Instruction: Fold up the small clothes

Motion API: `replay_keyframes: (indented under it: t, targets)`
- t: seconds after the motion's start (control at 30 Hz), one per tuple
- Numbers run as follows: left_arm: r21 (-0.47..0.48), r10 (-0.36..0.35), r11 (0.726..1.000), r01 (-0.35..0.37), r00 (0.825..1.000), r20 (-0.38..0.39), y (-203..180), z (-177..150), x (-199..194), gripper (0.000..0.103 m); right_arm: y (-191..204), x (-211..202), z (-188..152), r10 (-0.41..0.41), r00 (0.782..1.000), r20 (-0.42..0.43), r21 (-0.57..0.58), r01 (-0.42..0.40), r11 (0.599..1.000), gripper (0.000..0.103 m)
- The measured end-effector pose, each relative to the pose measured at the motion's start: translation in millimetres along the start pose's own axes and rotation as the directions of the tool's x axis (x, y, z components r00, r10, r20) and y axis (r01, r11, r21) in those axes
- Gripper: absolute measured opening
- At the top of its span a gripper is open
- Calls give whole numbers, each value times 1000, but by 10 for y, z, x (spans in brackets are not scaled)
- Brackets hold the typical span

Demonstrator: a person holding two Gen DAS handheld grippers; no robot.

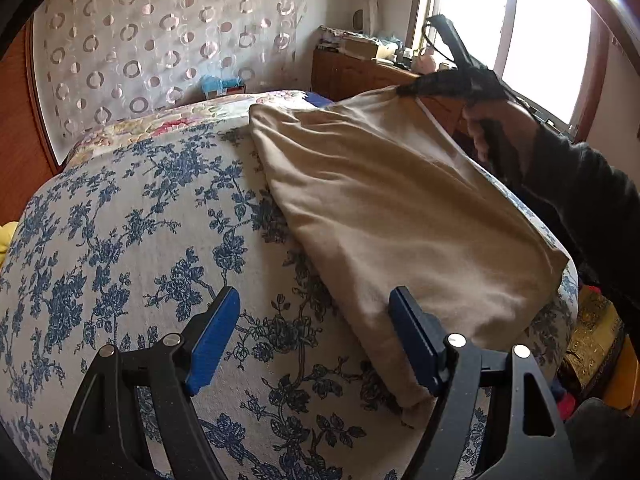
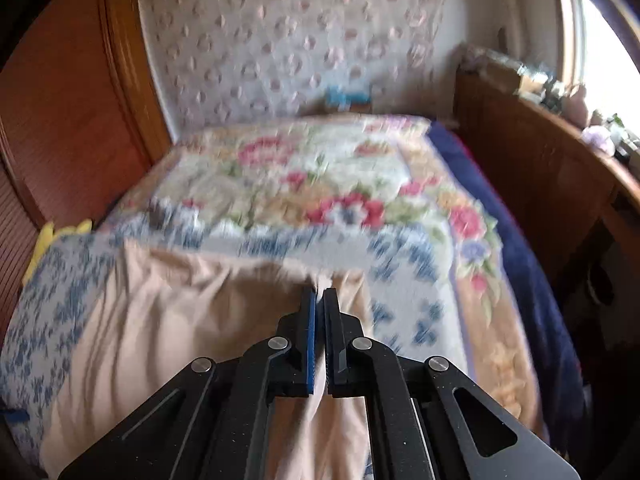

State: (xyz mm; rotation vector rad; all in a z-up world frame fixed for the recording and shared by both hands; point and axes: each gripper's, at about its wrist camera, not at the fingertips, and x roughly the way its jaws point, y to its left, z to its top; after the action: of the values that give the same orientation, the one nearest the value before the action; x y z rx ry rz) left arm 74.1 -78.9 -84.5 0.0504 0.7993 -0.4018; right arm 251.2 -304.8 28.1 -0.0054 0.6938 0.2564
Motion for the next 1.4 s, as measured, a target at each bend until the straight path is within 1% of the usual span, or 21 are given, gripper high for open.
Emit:
replay_keyframes:
  t: [0.03,0.1,0.2,0.27,0.3,0.33,0.4,0.5,0.53,0.7,0.8,0.87,0.93,1.0,1.03,1.13,1.3,1.4]
  targets:
    - [0,0,1000,0,1000,-4,-4,-12,8,78,-29,-32,38,-44,999,18,7,44,999,3]
    - [-2,-1,1000,1,1000,-14,-12,-38,29,78,-99,-26,91,-114,993,20,28,113,993,3]
    - [4,0,1000,0,1000,-12,-36,-69,6,78,-75,4,101,-155,988,17,0,156,988,3]
    - [4,-3,1000,3,1000,-15,-49,-90,-16,78,-45,29,100,-163,987,3,-19,163,986,4]
    - [5,-1,1000,1,1000,-18,-56,-103,-25,78,-11,27,97,-160,987,-7,-28,160,987,12]
    - [3,-1,1000,1,1000,-20,-63,-90,-31,78,6,20,97,-158,987,-20,-37,157,987,22]
    - [3,-5,1000,5,1000,-20,-77,-113,-55,78,82,-16,91,-140,990,-35,-60,138,989,34]
    - [8,-7,1000,8,1000,-21,-113,-145,-74,78,101,-293,35,-104,994,-21,-90,102,991,44]
    - [12,-7,1000,8,1000,-22,-107,-155,-81,78,120,-389,-19,-98,995,-19,-101,96,990,45]
    - [20,-15,1000,16,1000,-25,-183,-202,-106,78,200,-869,-446,-6,1000,-19,-156,3,988,45]
    - [22,-19,1000,20,999,-32,-196,-176,-92,78,195,-1115,-781,27,999,-41,-149,-33,988,45]
    - [22,-29,999,29,999,-32,-201,-165,-95,78,170,-1232,-970,30,998,-56,-130,-37,991,45]
    - [22,-53,998,54,998,-30,-206,-167,-104,78,152,-1343,-1155,31,997,-67,-126,-40,991,45]
    - [27,-74,997,75,997,-31,-227,-179,-119,72,138,-1404,-1337,54,994,-93,-121,-65,991,45]
    - [29,-79,996,80,996,-34,-231,-183,-119,68,134,-1433,-1419,69,992,-110,-115,-81,990,45]
    - [33,-100,994,101,994,-49,-261,-223,-122,56,157,-1555,-1605,69,989,-131,-110,-84,990,45]
    - [42,-118,992,121,991,-70,-291,-270,-140,48,184,-1771,-1762,70,987,-144,-113,-86,990,45]
    - [40,-119,992,123,990,-77,-296,-277,-152,47,208,-1795,-1825,75,982,-173,-116,-96,989,45]
